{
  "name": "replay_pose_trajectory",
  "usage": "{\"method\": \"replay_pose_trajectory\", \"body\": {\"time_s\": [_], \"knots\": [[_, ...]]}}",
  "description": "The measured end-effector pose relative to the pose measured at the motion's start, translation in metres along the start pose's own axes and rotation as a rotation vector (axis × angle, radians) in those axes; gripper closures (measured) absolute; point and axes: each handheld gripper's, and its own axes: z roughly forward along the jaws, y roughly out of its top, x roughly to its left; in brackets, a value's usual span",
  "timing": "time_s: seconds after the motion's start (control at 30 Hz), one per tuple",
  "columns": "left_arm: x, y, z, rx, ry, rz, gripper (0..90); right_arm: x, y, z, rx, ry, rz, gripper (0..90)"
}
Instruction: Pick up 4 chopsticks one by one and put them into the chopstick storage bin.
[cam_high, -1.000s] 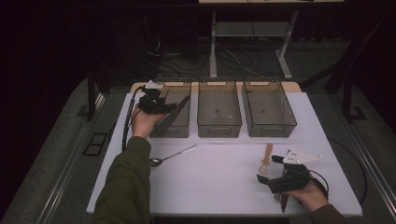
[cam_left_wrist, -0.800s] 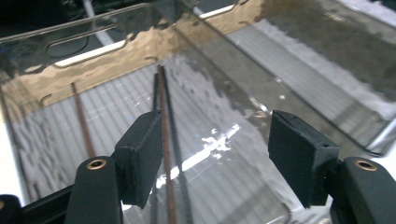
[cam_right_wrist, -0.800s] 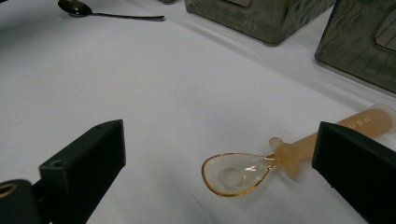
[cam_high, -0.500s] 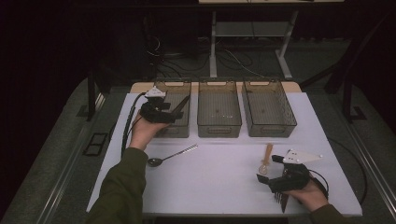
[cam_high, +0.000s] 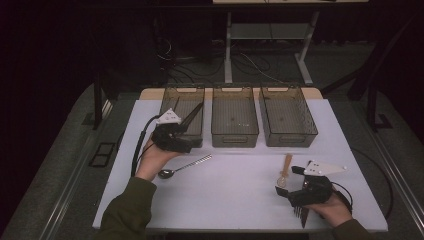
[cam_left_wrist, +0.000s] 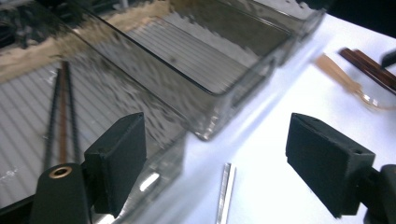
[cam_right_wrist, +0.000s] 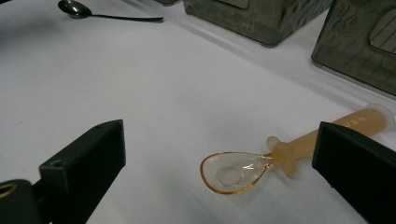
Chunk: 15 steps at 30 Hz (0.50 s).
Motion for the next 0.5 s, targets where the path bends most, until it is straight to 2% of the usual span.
{"method": "replay_pose_trajectory", "body": {"time_s": [0.37, 0.5], "knots": [[-0.029, -0.028, -0.005, 0.023, -0.057, 0.047, 16.1, -0.002, 0.001, -0.001, -0.002, -0.001, 0.001, 2.5], [-0.036, -0.037, -0.008, 0.026, -0.06, 0.062, 15.0, -0.001, 0.001, -0.001, -0.001, -0.001, -0.008, 2.5]]}}
